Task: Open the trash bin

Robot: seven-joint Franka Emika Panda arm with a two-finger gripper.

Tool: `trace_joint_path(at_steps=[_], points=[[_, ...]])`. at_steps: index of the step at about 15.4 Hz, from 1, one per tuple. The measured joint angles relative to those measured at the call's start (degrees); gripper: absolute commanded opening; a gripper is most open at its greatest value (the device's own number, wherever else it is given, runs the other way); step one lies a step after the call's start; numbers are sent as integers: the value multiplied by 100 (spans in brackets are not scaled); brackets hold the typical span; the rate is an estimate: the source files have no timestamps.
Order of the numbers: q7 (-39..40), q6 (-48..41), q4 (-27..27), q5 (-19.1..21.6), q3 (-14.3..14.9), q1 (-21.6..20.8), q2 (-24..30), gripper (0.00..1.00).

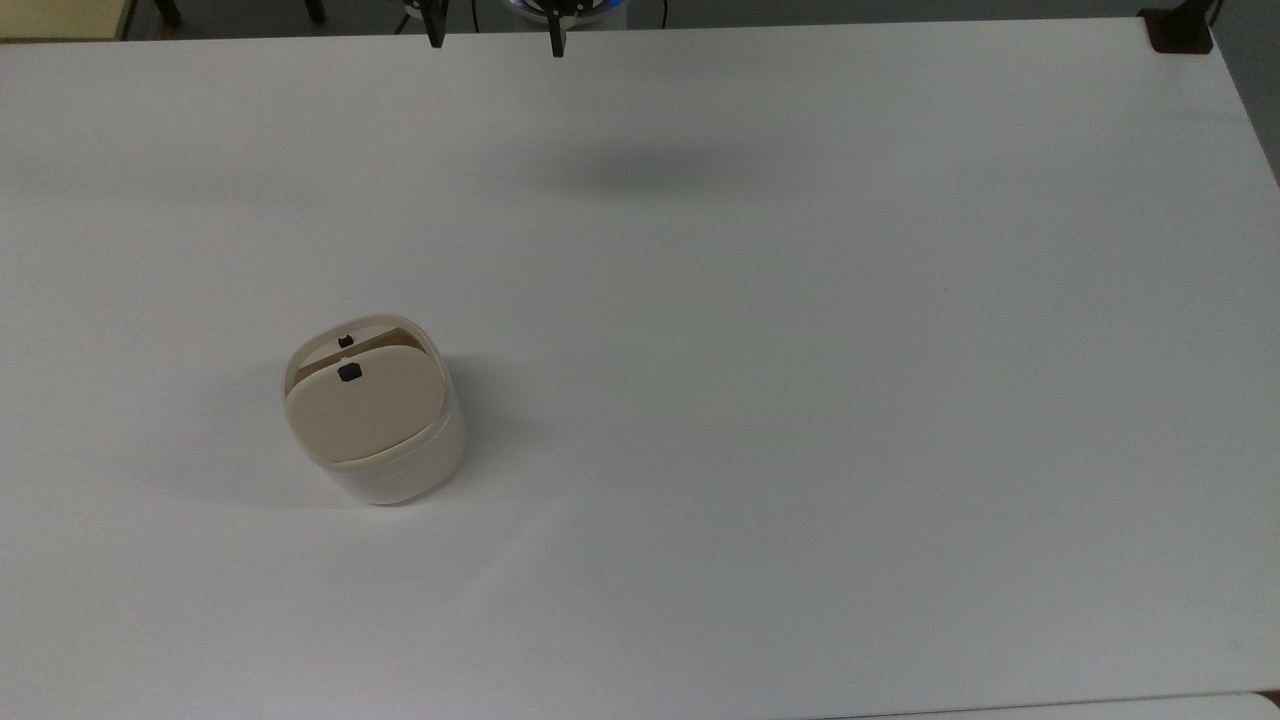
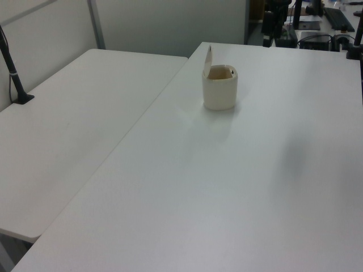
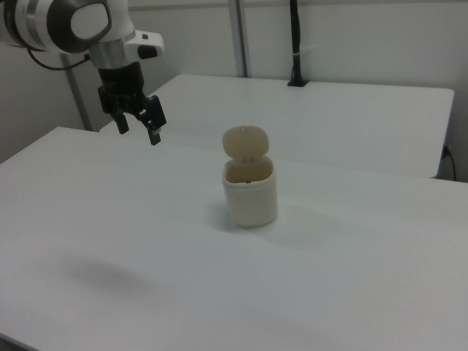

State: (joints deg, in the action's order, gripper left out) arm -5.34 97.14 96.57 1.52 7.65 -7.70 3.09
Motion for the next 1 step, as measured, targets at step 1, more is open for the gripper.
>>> trace_joint_path(at_steps=[1], points=[[32,0,-14,-1,8,2,1,100]])
